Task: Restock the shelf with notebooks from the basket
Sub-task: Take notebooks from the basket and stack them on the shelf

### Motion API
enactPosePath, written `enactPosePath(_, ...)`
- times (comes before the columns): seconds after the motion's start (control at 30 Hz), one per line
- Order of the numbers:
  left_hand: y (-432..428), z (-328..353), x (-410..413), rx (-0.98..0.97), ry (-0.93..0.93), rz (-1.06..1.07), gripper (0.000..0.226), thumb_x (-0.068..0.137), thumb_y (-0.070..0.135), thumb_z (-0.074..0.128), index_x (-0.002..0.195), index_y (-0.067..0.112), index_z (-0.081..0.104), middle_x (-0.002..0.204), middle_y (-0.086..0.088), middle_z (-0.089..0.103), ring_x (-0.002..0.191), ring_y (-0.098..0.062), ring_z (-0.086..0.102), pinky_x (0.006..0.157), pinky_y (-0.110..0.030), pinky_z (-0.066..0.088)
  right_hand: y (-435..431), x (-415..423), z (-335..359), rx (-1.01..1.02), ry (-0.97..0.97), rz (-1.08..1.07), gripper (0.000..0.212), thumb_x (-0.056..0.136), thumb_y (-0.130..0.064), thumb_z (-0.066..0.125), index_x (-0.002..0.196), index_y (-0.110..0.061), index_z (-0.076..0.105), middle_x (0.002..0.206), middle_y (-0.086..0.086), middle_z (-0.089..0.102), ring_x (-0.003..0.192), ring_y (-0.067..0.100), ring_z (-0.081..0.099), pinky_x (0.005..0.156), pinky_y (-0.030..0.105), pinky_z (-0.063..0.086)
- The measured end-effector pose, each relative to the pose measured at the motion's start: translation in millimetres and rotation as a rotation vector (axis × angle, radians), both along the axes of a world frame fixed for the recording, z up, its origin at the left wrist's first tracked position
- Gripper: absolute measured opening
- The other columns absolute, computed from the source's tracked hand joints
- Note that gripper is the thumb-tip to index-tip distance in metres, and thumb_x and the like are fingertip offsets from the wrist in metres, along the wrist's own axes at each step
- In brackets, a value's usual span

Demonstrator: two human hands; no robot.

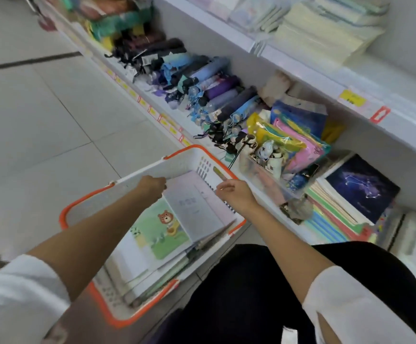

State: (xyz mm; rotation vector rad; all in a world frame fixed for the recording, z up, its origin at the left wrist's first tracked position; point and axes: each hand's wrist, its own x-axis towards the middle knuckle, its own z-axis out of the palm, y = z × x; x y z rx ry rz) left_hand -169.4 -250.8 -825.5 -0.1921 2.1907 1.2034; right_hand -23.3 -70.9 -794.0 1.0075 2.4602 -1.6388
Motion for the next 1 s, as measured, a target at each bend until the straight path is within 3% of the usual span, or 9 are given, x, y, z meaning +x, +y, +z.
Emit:
enactPosePath(0.1, -25, -38, 2, -0.017, -0.111, 0.089, 0.031, 0.095, 0.01, 0.045, 0.066, 0.004, 0.05, 0.056, -0.01, 0.047, 0.036, -0.017, 0.048, 0.034, -0.011, 0.03, -22, -1, -37, 0.013, -0.143, 0.099, 0.03, 0.089, -0.021, 0.068, 0.115, -0.006, 0.064, 0.109, 0.005, 0.063, 0.106, 0.022, 0.059, 0.09, 0.032, 0.048)
enactPosePath(0.2, -50, -70, 8, -0.048, -0.153, 0.173, 0.021, 0.09, 0.006, 0.048, 0.072, -0.002, 0.054, 0.064, -0.018, 0.054, 0.053, -0.026, 0.054, 0.054, -0.026, 0.044, -37, -1, -68, 0.111, -0.281, 0.24, 0.047, 0.091, -0.028, 0.065, 0.132, -0.008, 0.053, 0.134, 0.009, 0.053, 0.123, 0.023, 0.051, 0.102, 0.033, 0.043)
enactPosePath(0.37, -77, -109, 24, -0.112, -0.181, 0.3, 0.016, 0.083, 0.002, 0.049, 0.084, -0.009, 0.061, 0.085, -0.028, 0.062, 0.081, -0.037, 0.062, 0.083, -0.048, 0.056, -54, -7, -100, 0.209, -0.369, 0.279, 0.081, 0.086, -0.035, 0.068, 0.151, -0.012, 0.024, 0.149, 0.01, 0.034, 0.136, 0.027, 0.036, 0.109, 0.037, 0.036)
enactPosePath(0.5, -71, -107, 37, -0.113, -0.161, 0.343, 0.018, 0.084, 0.01, 0.054, 0.094, -0.005, 0.058, 0.08, -0.019, 0.059, 0.077, -0.032, 0.056, 0.061, -0.03, 0.045, -62, -10, -116, 0.332, -0.462, 0.386, 0.099, 0.083, -0.044, 0.069, 0.154, -0.011, 0.007, 0.157, 0.01, 0.018, 0.142, 0.028, 0.024, 0.114, 0.043, 0.031)
enactPosePath(0.6, -68, -106, 43, -0.109, -0.105, 0.366, 0.022, 0.082, 0.014, 0.061, 0.101, 0.003, 0.058, 0.093, -0.015, 0.063, 0.085, -0.033, 0.06, 0.068, -0.031, 0.047, -72, -5, -127, 0.477, -0.479, 0.642, 0.095, 0.09, -0.027, 0.064, 0.154, -0.011, -0.004, 0.158, 0.014, 0.015, 0.143, 0.031, 0.024, 0.113, 0.043, 0.033)
enactPosePath(0.7, -66, -109, 44, 0.052, -0.11, 0.413, 0.013, 0.085, 0.005, 0.06, 0.095, 0.012, 0.063, 0.102, -0.013, 0.069, 0.091, -0.033, 0.065, 0.077, -0.037, 0.055, -66, -4, -127, 0.56, -0.436, 0.678, 0.063, 0.089, -0.008, 0.056, 0.145, -0.006, 0.027, 0.138, 0.016, 0.044, 0.123, 0.031, 0.049, 0.099, 0.04, 0.047)
enactPosePath(0.8, -65, -106, 48, 0.247, -0.164, 0.395, 0.021, 0.094, 0.002, 0.052, 0.109, 0.007, 0.064, 0.113, -0.015, 0.068, 0.093, -0.031, 0.065, 0.078, -0.037, 0.055, -57, -9, -111, 0.539, -0.383, 0.608, 0.03, 0.088, -0.01, 0.055, 0.117, -0.01, 0.05, 0.104, 0.009, 0.065, 0.09, 0.028, 0.064, 0.075, 0.036, 0.054)
enactPosePath(0.9, -64, -97, 57, 0.393, -0.219, 0.395, 0.028, 0.101, 0.01, 0.042, 0.126, 0.007, 0.053, 0.121, -0.016, 0.063, 0.106, -0.035, 0.063, 0.091, -0.045, 0.053, -76, -21, -89, 0.525, -0.257, 0.65, 0.026, 0.087, -0.026, 0.06, 0.109, -0.013, 0.057, 0.098, 0.007, 0.068, 0.085, 0.027, 0.065, 0.071, 0.033, 0.053)
enactPosePath(1.0, -58, -86, 62, 0.538, -0.305, 0.332, 0.039, 0.104, 0.033, 0.037, 0.128, 0.006, 0.051, 0.12, -0.017, 0.064, 0.108, -0.036, 0.063, 0.089, -0.044, 0.054, -111, -28, -79, 0.521, -0.18, 0.768, 0.028, 0.081, -0.034, 0.063, 0.101, -0.016, 0.059, 0.096, 0.005, 0.067, 0.085, 0.027, 0.063, 0.068, 0.03, 0.048)
